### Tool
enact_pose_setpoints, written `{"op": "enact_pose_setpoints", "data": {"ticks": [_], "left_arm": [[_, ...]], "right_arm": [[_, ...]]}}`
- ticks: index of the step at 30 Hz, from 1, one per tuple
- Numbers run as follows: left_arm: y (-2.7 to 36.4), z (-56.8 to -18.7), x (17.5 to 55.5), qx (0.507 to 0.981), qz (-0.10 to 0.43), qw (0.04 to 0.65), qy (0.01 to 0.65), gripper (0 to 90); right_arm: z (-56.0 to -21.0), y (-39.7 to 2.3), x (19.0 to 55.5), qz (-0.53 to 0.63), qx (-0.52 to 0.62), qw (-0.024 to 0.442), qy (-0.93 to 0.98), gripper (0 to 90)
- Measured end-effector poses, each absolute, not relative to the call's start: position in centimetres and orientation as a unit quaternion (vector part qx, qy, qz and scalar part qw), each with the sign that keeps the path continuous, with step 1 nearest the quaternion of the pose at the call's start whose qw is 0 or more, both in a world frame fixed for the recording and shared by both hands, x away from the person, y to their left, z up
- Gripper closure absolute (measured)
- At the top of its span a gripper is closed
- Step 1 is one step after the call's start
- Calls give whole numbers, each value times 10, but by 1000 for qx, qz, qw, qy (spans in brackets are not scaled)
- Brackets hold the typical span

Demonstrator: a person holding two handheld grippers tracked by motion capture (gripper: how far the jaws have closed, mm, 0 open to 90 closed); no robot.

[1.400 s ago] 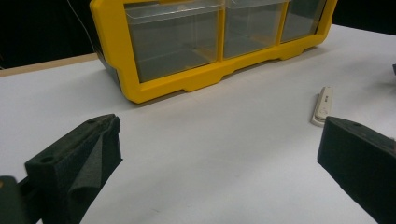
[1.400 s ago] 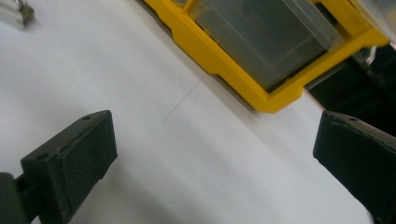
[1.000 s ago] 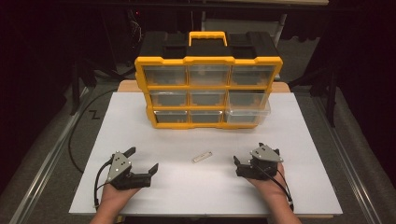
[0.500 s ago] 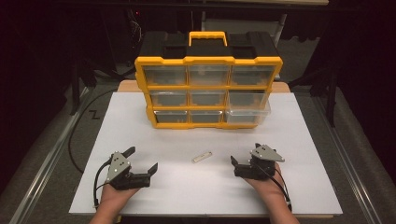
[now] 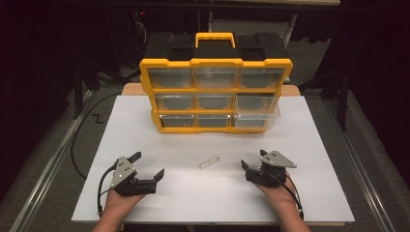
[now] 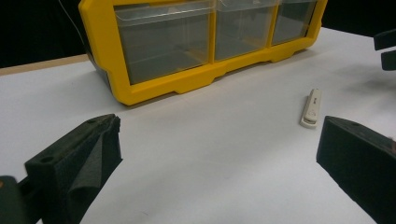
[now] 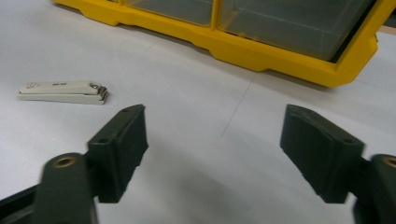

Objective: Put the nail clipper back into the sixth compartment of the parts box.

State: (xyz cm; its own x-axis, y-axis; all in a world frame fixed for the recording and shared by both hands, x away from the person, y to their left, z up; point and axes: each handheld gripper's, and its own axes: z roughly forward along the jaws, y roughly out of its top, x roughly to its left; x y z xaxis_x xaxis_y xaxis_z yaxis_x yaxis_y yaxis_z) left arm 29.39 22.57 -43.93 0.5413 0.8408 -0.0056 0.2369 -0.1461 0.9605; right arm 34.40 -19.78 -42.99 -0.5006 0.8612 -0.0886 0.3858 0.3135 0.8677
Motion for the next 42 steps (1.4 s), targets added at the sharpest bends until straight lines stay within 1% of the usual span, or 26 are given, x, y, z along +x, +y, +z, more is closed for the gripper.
{"op": "enact_pose_setpoints", "data": {"ticks": [3,7,12,16,19,24,31,37,42], "left_arm": [[227,-439,294,699,286,530,386,7],[228,-439,294,697,285,533,387,7],[228,-439,294,697,287,531,387,6],[227,-439,294,697,291,529,386,4],[227,-439,294,699,290,529,385,4],[229,-438,294,698,290,529,386,4],[229,-434,291,688,293,536,392,4],[230,-436,296,687,291,537,394,4],[228,-436,297,691,292,534,390,4]], "right_arm": [[-429,-200,344,419,413,284,757,323],[-429,-201,343,421,411,285,757,434],[-429,-201,343,429,405,274,760,593],[-429,-202,342,432,405,266,760,757],[-428,-201,341,436,398,274,760,899],[-425,-200,338,447,378,269,765,900],[-423,-196,333,447,371,242,777,900],[-425,-185,336,440,363,230,788,900],[-426,-167,345,426,354,227,801,900]]}}
